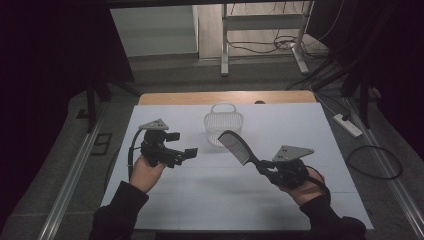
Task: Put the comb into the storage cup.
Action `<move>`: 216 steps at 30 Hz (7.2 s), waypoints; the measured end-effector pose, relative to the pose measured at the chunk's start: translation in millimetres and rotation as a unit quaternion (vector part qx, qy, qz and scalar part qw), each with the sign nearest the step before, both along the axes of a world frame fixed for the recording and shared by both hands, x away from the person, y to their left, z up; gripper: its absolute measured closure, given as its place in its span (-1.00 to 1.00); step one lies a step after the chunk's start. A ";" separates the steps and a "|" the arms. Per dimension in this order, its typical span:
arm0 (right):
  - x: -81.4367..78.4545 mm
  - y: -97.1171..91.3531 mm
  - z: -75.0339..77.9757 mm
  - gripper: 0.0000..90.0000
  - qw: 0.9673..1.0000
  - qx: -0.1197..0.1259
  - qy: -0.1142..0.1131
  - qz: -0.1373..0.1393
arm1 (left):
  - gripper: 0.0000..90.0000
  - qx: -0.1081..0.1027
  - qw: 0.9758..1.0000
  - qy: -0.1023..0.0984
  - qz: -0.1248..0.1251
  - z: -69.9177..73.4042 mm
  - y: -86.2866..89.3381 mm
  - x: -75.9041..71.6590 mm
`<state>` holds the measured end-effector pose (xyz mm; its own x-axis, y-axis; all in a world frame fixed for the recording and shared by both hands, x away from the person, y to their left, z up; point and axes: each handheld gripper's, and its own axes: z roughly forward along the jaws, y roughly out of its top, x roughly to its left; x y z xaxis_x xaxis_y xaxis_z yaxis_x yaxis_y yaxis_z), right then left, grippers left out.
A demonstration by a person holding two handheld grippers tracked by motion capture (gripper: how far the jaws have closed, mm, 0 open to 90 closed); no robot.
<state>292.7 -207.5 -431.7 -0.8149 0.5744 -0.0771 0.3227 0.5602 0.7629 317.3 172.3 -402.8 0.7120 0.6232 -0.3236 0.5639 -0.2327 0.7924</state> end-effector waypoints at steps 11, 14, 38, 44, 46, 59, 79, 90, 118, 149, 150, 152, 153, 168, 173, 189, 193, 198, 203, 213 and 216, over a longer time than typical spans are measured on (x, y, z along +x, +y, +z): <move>-3.0 4.9 -2.1 0.60 1.000 -0.005 -0.003 0.012 | -1.00 -0.010 1.000 0.011 -0.012 -5.2 -5.0 -0.9; -3.9 6.9 -4.0 0.60 1.000 -0.008 -0.004 0.016 | -1.00 -0.009 1.000 0.015 -0.013 -6.5 -5.0 -1.1; -21.1 33.5 -12.2 0.60 0.997 -0.016 -0.034 0.071 | -1.00 -0.023 0.997 0.056 -0.055 -11.3 -15.9 1.7; -26.4 40.0 -13.3 0.60 0.995 -0.017 -0.043 0.087 | -1.00 -0.034 0.995 0.070 -0.065 -12.2 -18.8 3.4; -28.0 41.8 -13.8 0.60 0.995 -0.017 -0.047 0.091 | -1.00 -0.036 0.994 0.074 -0.067 -12.8 -19.7 3.7; -36.8 50.3 -13.7 0.60 0.990 -0.018 -0.071 0.118 | -1.00 -0.047 0.989 0.107 -0.087 -16.5 -27.3 6.6; -38.1 51.8 -15.5 0.60 0.988 -0.027 -0.087 0.123 | 0.44 -0.081 0.978 0.150 -0.119 -15.6 -25.2 6.2; -37.5 53.4 -18.7 0.60 0.987 -0.037 -0.088 0.126 | 0.85 -0.119 0.966 0.190 -0.132 -21.1 -22.6 8.2; -29.2 50.5 -20.8 0.16 0.992 -0.026 -0.057 0.111 | 0.86 -0.120 0.973 0.165 -0.110 -15.2 -16.6 5.7; -21.2 45.8 -18.8 -0.58 0.997 -0.018 0.019 0.079 | 0.86 -0.100 0.981 0.125 -0.107 -4.9 -12.0 2.2; -21.0 45.6 -18.6 -0.59 0.997 -0.018 0.019 0.077 | 0.86 -0.097 0.982 0.124 -0.106 -4.7 -11.9 2.1; -20.1 44.1 -17.8 -0.62 0.997 -0.019 0.020 0.073 | 0.86 -0.095 0.982 0.122 -0.105 -4.5 -11.0 2.3; -19.9 43.2 -17.5 -0.62 0.997 -0.019 0.020 0.071 | 0.86 -0.095 0.983 0.121 -0.104 -4.2 -10.7 2.3; -15.4 33.7 -17.3 -0.86 0.998 -0.024 0.046 0.041 | 0.86 -0.078 0.988 0.104 -0.084 1.2 -3.5 1.4; -14.7 30.9 -18.0 -0.97 0.998 -0.028 0.044 0.037 | 0.86 -0.076 0.989 0.100 -0.080 4.3 -0.4 1.8; -17.5 14.0 -17.4 -1.00 0.998 -0.019 0.053 0.006 | 0.86 -0.068 0.991 0.095 -0.062 10.1 7.1 6.1; -19.0 9.4 -16.1 -1.00 0.999 -0.017 0.043 0.001 | 0.86 -0.067 0.991 0.095 -0.060 10.2 8.7 7.5; -20.7 1.7 -14.5 -1.00 0.999 -0.007 0.031 -0.010 | 0.86 -0.065 0.992 0.094 -0.057 11.4 10.8 8.5; -20.9 -9.4 -15.4 -1.00 0.999 -0.004 0.044 -0.024 | 0.86 -0.062 0.992 0.092 -0.055 14.9 11.8 10.3; -23.9 -21.8 -14.6 -1.00 0.998 -0.004 0.038 -0.045 | 0.86 -0.058 0.993 0.091 -0.049 21.3 16.1 13.8; -24.7 -24.8 -14.5 -1.00 0.998 -0.004 0.036 -0.050 | 0.86 -0.059 0.993 0.092 -0.046 23.0 18.3 15.3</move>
<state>268.0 -232.3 -446.1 -0.7568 0.6532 -0.0254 0.4315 0.5283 0.7312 332.6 190.6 -379.8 0.6871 0.5081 -0.5193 0.6814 -0.2026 0.7034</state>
